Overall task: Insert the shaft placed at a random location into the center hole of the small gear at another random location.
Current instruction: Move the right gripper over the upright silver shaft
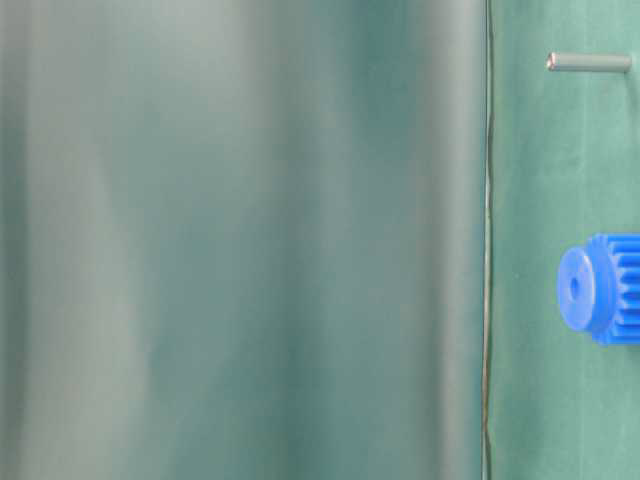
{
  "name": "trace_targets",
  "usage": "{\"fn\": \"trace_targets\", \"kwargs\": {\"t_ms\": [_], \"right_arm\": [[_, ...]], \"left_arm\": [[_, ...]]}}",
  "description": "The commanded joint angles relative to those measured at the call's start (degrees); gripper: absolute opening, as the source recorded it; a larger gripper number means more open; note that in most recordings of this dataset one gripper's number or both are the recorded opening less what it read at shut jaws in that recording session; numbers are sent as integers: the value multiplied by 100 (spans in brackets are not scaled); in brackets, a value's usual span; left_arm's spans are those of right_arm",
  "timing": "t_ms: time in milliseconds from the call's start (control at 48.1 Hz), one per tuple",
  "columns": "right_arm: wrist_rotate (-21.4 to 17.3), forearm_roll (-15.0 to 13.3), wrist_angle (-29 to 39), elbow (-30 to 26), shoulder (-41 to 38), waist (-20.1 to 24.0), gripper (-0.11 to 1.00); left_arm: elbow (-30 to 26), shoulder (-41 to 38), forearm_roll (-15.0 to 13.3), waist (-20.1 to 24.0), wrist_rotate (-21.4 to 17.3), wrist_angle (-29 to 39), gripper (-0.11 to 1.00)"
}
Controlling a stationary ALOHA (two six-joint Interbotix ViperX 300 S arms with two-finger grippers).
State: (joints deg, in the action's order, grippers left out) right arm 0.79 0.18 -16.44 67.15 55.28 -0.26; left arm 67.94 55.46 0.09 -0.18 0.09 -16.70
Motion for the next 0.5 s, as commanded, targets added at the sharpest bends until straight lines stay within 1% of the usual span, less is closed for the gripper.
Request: {"fn": "trace_targets", "kwargs": {"t_ms": [0,187,312,478], "right_arm": [[-9,-18,-70,-105,-62,-44,1],[0,-26,-70,-97,-237,-229,1],[-9,-9,-88,-53,-466,-475,1],[-9,0,-149,-9,-958,-817,1]], "left_arm": [[-185,-53,70,18,26,-35,0],[-185,-35,70,26,26,149,0],[-185,-26,70,26,26,185,0],[-185,-35,62,26,26,185,0]]}}
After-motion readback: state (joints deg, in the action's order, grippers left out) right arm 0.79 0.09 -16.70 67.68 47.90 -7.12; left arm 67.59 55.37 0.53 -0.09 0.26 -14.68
